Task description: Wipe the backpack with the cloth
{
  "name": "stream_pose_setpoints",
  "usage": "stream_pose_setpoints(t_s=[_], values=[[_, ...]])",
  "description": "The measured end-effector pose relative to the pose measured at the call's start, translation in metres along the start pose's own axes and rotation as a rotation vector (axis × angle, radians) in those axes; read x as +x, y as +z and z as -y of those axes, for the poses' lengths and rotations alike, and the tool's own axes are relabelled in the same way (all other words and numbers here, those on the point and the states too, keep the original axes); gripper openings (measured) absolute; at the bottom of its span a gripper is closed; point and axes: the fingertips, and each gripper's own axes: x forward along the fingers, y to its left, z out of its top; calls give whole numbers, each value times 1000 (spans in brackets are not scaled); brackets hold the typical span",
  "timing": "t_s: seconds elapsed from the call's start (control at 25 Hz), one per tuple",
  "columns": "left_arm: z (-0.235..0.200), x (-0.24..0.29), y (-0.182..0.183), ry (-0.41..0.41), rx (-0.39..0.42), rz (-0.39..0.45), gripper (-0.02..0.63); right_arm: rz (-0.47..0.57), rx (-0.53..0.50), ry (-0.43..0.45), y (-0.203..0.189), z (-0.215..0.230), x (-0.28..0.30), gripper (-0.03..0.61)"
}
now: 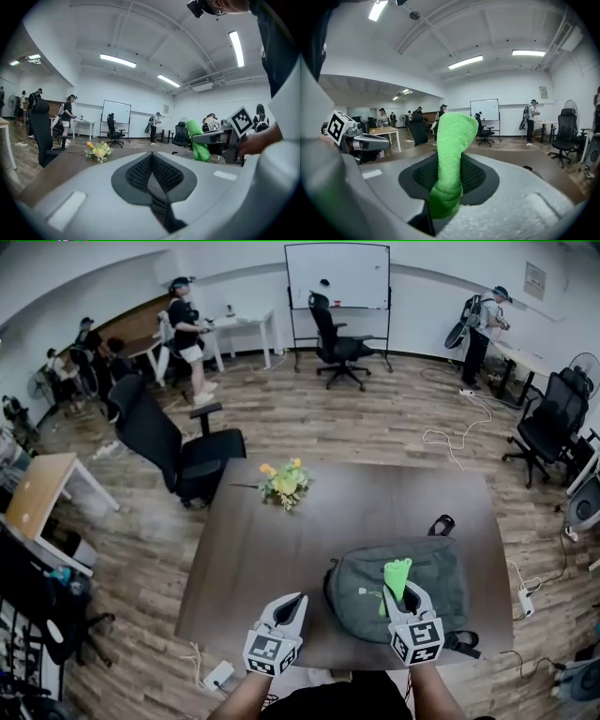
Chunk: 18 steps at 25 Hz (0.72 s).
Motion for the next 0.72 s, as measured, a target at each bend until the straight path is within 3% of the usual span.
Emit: stream_pose_setpoints(t_s=[0.72], values=[[-17, 39, -15, 48, -30, -60, 20, -125, 27, 81, -40, 14, 81, 106]])
